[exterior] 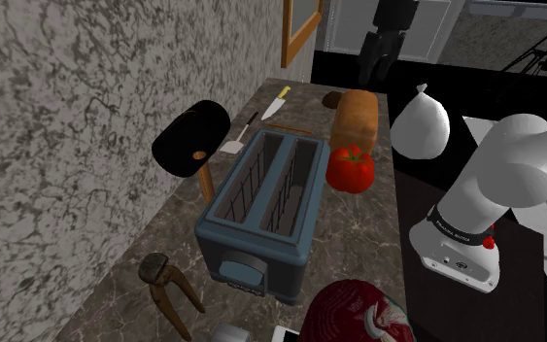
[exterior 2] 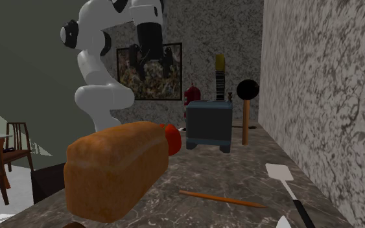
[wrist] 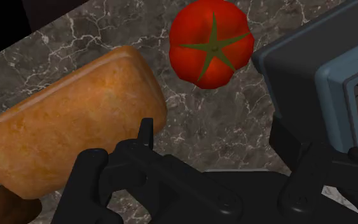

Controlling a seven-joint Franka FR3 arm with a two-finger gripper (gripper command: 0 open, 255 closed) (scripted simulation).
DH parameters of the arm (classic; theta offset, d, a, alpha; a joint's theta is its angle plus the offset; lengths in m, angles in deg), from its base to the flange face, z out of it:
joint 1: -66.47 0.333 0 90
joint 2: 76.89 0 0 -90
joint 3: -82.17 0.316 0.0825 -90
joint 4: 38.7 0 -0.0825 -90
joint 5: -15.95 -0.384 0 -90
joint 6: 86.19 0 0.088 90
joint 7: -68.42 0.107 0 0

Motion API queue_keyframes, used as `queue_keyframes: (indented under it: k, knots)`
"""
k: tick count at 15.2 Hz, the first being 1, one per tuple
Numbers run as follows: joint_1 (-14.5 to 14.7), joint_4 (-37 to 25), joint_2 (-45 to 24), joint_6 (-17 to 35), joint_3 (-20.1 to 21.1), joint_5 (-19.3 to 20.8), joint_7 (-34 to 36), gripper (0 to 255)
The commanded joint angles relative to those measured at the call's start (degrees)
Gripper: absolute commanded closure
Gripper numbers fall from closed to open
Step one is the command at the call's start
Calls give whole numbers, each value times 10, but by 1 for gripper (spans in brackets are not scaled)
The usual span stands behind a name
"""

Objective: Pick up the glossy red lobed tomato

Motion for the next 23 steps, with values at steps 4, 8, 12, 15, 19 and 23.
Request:
queue_keyframes:
  k: [4,8,12,15,19,23]
  knots:
    - [74,7,-54,11,45,105,-163,0]
    - [161,100,-57,72,103,258,-366,0]
    - [239,271,20,181,123,432,-570,0]
    - [249,325,39,228,118,488,-607,0]
    - [239,339,9,261,122,506,-575,0]
    - [234,343,-4,275,125,515,-561,0]
